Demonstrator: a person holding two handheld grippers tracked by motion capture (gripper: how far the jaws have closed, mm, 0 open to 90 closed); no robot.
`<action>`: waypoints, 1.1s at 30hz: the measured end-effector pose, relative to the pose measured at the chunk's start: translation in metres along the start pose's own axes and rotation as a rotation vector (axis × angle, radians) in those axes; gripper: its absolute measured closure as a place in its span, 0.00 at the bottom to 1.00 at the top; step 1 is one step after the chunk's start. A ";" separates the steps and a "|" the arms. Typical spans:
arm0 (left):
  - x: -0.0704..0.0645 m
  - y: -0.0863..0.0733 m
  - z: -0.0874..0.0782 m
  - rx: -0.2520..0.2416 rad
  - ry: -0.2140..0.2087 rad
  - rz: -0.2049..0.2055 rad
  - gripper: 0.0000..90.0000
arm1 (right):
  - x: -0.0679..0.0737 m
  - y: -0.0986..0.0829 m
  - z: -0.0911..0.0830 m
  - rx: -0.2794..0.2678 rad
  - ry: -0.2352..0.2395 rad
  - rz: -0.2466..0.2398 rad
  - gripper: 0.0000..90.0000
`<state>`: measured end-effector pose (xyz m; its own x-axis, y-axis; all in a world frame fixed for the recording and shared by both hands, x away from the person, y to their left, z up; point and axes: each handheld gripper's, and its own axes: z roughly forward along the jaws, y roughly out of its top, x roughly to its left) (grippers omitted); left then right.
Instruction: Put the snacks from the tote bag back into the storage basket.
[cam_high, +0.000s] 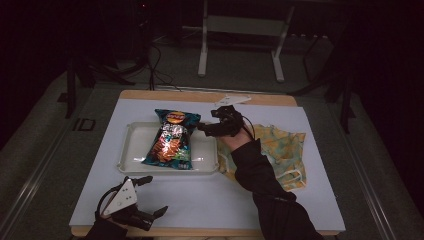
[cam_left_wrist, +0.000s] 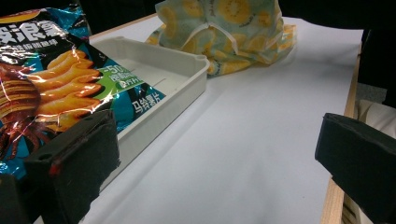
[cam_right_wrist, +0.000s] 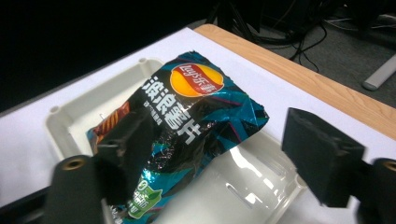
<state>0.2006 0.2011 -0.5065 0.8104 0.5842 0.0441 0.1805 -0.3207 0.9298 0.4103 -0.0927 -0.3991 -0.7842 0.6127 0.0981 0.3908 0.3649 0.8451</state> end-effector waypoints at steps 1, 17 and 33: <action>0.000 0.000 0.000 0.000 0.000 0.000 0.00 | -0.002 0.000 -0.003 -0.003 0.014 0.003 0.17; 0.000 0.000 0.000 -0.001 0.000 -0.002 0.00 | -0.025 -0.005 -0.044 -0.030 -0.055 -0.034 0.15; 0.000 0.000 0.001 0.000 0.002 -0.003 0.00 | -0.059 -0.021 -0.093 -0.058 -0.156 -0.004 0.16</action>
<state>0.2011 0.2005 -0.5068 0.8086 0.5869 0.0420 0.1834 -0.3192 0.9298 0.4034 -0.2019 -0.3742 -0.6996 0.7144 0.0160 0.3559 0.3289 0.8747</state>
